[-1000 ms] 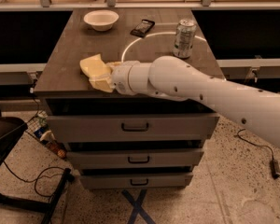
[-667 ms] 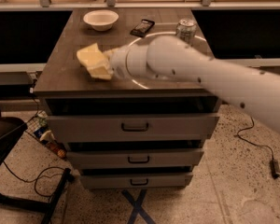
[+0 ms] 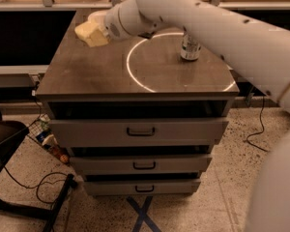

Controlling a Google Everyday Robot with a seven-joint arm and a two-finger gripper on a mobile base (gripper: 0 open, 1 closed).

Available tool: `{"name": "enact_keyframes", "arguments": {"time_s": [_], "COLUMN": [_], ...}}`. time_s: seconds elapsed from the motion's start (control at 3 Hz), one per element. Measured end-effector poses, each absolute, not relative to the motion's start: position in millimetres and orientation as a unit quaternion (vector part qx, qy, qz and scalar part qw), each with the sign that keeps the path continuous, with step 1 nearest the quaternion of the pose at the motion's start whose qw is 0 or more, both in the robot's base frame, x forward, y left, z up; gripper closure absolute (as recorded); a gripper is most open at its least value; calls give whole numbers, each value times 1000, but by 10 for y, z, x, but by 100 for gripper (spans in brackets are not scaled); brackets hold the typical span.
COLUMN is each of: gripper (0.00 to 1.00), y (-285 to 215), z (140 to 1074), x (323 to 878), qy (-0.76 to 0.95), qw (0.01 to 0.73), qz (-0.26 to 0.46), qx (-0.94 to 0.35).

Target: Place sponge into paper bowl

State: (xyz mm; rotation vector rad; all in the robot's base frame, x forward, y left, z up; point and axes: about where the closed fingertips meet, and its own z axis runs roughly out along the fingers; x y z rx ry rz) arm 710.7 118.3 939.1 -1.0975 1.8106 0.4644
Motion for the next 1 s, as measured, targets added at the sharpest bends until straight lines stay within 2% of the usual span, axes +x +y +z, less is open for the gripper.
{"name": "enact_keyframes", "arguments": {"time_s": [0.33, 0.67, 1.0], "gripper": [100, 100, 100], "y": [1368, 1215, 1110], "z": [9126, 9037, 9328], "x": [7554, 7900, 8019], "qy": [777, 813, 808], "qw": [403, 363, 384], "qz": [191, 183, 174], "qx": [-444, -417, -411]}}
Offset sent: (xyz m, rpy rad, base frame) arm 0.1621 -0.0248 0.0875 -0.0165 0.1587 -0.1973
